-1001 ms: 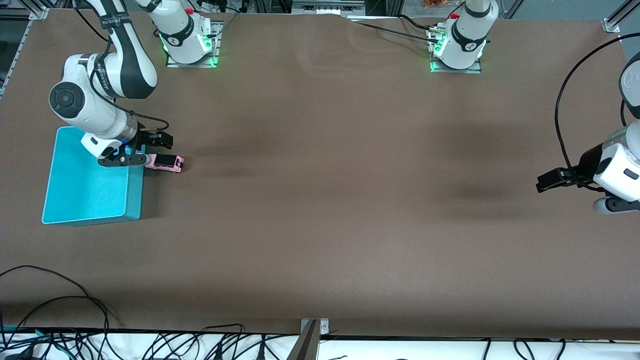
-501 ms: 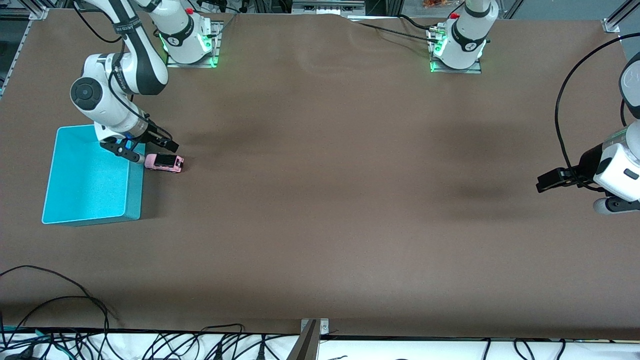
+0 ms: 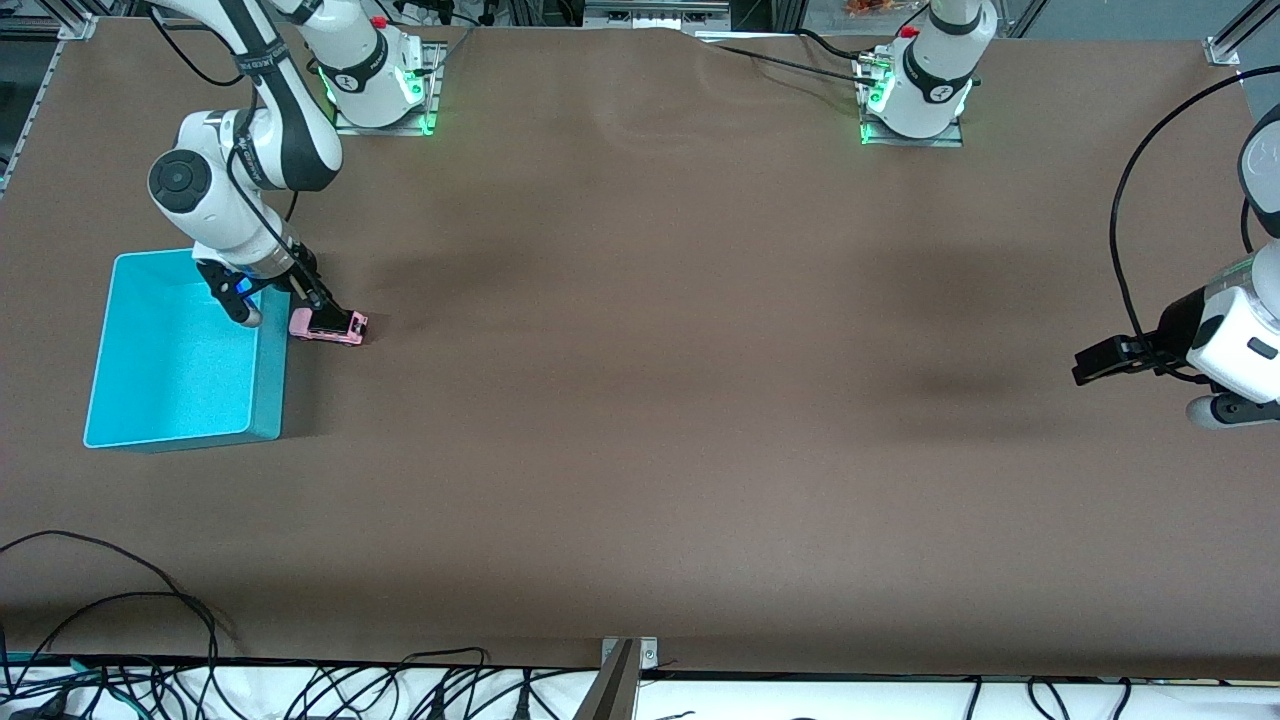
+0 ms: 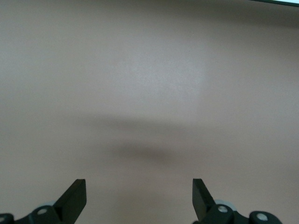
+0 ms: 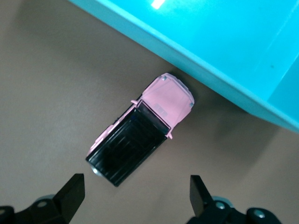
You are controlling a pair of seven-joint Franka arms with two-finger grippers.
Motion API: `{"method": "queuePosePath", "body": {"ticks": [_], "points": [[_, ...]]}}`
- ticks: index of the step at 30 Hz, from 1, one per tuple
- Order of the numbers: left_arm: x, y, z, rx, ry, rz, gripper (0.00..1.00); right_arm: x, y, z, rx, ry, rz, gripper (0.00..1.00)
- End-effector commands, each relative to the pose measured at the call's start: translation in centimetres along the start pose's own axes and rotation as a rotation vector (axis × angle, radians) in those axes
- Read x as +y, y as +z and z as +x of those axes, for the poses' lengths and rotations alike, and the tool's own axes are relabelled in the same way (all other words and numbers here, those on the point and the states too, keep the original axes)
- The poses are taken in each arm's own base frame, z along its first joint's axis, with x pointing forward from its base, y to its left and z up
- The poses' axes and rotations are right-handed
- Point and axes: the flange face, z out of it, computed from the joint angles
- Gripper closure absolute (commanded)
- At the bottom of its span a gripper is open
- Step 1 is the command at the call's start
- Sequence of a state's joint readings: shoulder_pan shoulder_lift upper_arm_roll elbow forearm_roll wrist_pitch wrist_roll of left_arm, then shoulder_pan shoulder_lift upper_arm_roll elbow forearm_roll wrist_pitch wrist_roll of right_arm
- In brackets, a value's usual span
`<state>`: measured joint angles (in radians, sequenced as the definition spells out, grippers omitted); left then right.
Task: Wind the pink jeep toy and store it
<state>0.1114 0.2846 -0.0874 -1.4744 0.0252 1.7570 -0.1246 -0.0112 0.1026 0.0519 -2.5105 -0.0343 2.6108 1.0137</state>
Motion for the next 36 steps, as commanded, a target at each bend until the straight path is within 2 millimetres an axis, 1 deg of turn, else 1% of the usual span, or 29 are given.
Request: {"method": "queuePosePath", "body": {"ticks": [1, 4, 9, 11, 13, 18, 26, 30, 32, 35, 36], "points": [[-0.4, 0.0, -0.2, -0.005, 0.021, 0.02, 0.0, 0.6, 1.8, 0.0, -0.002, 0.092, 0.001, 0.0], [-0.4, 0.1, -0.2, -0.006, 0.021, 0.02, 0.0, 0.7, 2.3, 0.2, -0.002, 0.131, 0.004, 0.0], [-0.4, 0.1, -0.2, -0.006, 0.021, 0.02, 0.0, 0.5, 3.1, 0.5, 0.008, 0.269, 0.029, 0.0], [-0.4, 0.1, -0.2, -0.006, 0.021, 0.02, 0.0, 0.5, 3.3, 0.6, 0.011, 0.292, 0.036, 0.0], [-0.4, 0.1, -0.2, -0.006, 0.021, 0.02, 0.0, 0.6, 3.2, 1.0, 0.015, 0.304, 0.039, 0.0], [-0.4, 0.2, -0.2, -0.008, 0.021, 0.02, 0.0, 0.7, 3.2, 1.2, 0.016, 0.313, 0.04, 0.0], [-0.4, 0.2, -0.2, -0.008, 0.021, 0.02, 0.0, 0.7, 2.3, 1.7, 0.026, 0.32, 0.054, 0.0], [-0.4, 0.2, -0.2, -0.008, 0.021, 0.02, 0.0, 0.7, 2.6, 1.7, 0.024, 0.321, 0.05, 0.0], [-0.4, 0.2, -0.2, -0.008, 0.021, 0.02, 0.0, 1.2, 2.9, 2.2, 0.023, 0.334, 0.042, 0.0], [-0.4, 0.2, -0.2, -0.008, 0.021, 0.02, 0.0, 1.5, 3.7, 2.4, 0.023, 0.329, 0.026, 0.0], [-0.4, 0.1, -0.2, -0.006, 0.021, 0.02, 0.0, 1.7, 4.3, 2.5, 0.023, 0.322, 0.014, 0.0]]}}
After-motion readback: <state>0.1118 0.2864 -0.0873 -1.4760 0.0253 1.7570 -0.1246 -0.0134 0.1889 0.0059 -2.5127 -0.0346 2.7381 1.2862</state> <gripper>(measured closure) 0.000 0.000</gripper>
